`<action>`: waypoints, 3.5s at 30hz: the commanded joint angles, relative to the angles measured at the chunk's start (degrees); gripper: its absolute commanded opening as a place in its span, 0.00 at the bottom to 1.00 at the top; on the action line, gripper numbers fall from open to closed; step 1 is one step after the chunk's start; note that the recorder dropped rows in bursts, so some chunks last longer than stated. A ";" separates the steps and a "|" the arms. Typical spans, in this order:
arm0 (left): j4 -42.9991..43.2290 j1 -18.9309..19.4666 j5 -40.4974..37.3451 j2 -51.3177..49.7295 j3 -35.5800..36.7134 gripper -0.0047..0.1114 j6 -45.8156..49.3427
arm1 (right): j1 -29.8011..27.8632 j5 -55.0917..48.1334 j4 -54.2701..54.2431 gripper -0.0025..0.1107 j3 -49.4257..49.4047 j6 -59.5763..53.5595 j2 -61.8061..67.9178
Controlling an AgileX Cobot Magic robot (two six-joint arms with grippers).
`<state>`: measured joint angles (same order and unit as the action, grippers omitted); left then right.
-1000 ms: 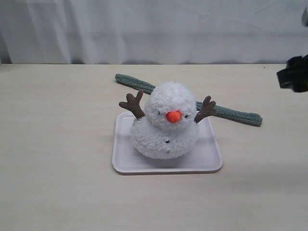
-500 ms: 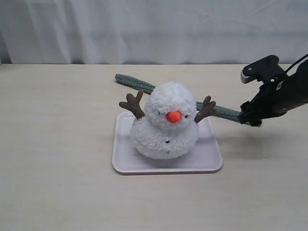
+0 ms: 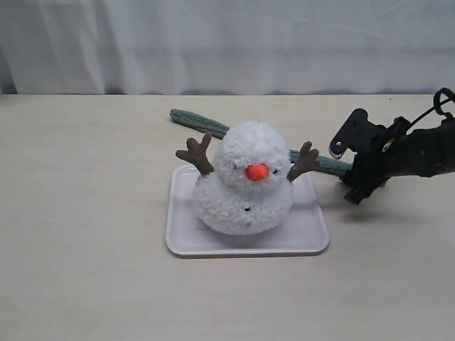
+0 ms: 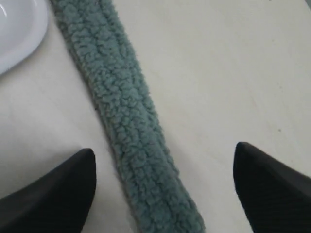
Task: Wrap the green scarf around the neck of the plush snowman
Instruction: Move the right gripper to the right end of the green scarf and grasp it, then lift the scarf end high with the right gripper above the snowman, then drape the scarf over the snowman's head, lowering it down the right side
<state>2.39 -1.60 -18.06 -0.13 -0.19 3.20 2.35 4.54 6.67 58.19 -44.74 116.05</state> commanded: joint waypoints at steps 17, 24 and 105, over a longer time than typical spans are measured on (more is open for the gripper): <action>-0.15 -0.48 0.36 0.13 0.19 0.04 0.14 | -0.17 7.07 -0.22 0.06 0.39 -4.08 5.09; -0.15 -0.48 0.36 0.13 0.19 0.04 0.14 | -0.17 4.92 -0.22 0.06 0.39 2.11 -1.02; -0.15 -0.48 0.36 0.13 0.19 0.04 0.14 | 30.70 -7.36 19.18 0.06 0.26 27.68 -38.85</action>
<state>2.39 -1.60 -18.06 -0.13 -0.19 3.20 36.26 -3.92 27.38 58.52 -17.43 77.14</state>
